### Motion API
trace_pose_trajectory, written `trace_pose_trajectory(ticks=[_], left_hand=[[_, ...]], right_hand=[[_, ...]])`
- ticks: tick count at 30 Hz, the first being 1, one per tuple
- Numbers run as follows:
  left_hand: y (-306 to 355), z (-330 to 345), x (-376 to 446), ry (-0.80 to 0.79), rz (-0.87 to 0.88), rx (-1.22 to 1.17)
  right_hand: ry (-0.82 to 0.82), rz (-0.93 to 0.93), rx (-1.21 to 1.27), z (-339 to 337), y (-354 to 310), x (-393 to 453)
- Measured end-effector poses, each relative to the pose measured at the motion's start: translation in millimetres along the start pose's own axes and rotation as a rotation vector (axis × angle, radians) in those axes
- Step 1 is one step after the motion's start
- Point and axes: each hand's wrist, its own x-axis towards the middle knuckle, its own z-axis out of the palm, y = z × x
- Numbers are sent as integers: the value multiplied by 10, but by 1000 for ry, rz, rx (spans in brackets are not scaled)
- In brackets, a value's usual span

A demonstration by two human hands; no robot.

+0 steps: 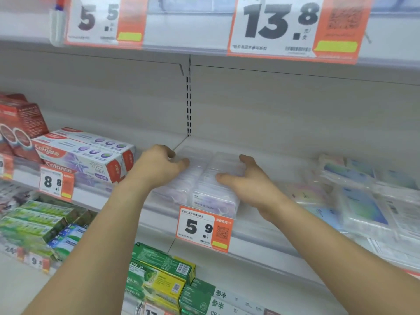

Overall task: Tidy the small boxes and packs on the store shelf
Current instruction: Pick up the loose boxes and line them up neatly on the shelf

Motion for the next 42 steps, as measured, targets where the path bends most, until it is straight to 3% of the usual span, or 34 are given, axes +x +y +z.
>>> trace_pose_trajectory(ticks=[11, 18, 25, 32, 42], left_hand=[[77, 177, -103, 206, 11, 6], [77, 168, -100, 170, -3, -4], [96, 144, -97, 147, 10, 48], [129, 226, -124, 190, 29, 65], [149, 241, -126, 193, 38, 92]], right_hand=[[96, -10, 2, 143, -17, -69], [132, 34, -71, 106, -4, -121], [26, 92, -115, -101, -129, -109], [32, 56, -310, -162, -120, -133], [35, 29, -332, -182, -82, -149]])
